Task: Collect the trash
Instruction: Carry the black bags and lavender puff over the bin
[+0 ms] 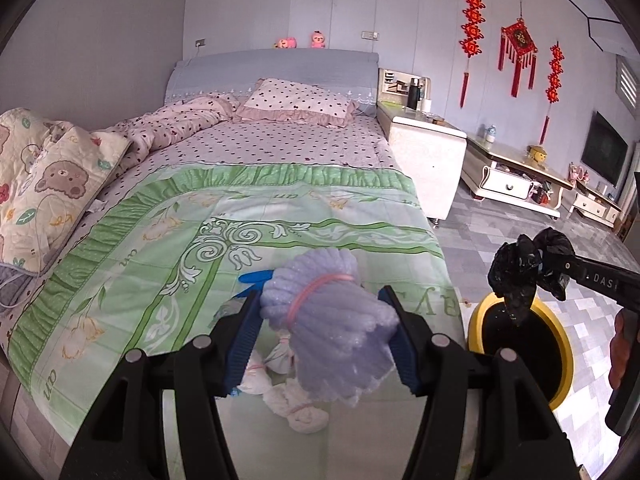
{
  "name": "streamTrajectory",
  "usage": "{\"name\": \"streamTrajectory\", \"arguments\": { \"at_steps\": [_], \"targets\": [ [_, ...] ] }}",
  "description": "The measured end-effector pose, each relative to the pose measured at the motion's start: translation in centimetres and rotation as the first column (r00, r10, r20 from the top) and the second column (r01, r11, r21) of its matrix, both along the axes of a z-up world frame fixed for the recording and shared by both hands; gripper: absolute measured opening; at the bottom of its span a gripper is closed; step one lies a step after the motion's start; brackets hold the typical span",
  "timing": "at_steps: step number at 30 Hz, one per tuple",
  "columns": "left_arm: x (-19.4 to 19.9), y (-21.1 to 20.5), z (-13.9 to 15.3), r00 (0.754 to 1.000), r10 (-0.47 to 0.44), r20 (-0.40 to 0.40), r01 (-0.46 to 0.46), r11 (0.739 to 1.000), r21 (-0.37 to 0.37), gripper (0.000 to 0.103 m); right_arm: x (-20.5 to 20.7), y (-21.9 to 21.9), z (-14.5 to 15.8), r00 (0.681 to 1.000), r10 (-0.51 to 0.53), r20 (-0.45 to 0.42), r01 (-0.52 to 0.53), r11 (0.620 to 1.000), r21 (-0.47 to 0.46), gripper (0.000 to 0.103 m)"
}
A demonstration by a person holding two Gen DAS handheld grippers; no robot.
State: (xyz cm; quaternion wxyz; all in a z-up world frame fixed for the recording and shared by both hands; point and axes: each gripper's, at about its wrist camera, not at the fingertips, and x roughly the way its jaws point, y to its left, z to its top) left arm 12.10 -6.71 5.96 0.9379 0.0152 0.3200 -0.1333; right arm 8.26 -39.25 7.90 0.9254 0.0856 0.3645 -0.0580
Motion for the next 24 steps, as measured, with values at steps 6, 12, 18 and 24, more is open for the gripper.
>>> {"name": "streamTrajectory", "arguments": {
  "at_steps": [6,12,18,24],
  "targets": [
    [0.4,-5.9,0.2,0.995,-0.102,-0.005,0.102,0.995,0.0,0.056,-1.7,-4.3,0.7,0.998,-0.062,0.009,0.062,0.998,-0.009,0.027],
    [0.7,-11.6,-0.4,0.98,-0.198,-0.026,0.198,0.98,0.008,0.056,-3.2,-8.0,0.7,0.993,-0.118,0.007,0.118,0.993,-0.014,0.027],
    [0.7,-16.4,-1.4,0.963,-0.266,-0.043,0.267,0.963,0.023,0.056,-4.3,-10.9,0.0,0.986,-0.165,0.0,0.165,0.986,-0.024,0.027],
    [1.2,-20.0,-3.5,0.947,-0.306,-0.093,0.31,0.95,0.029,0.056,-4.6,-13.1,-1.9,0.977,-0.209,-0.031,0.209,0.978,-0.015,0.027]
  ]
}}
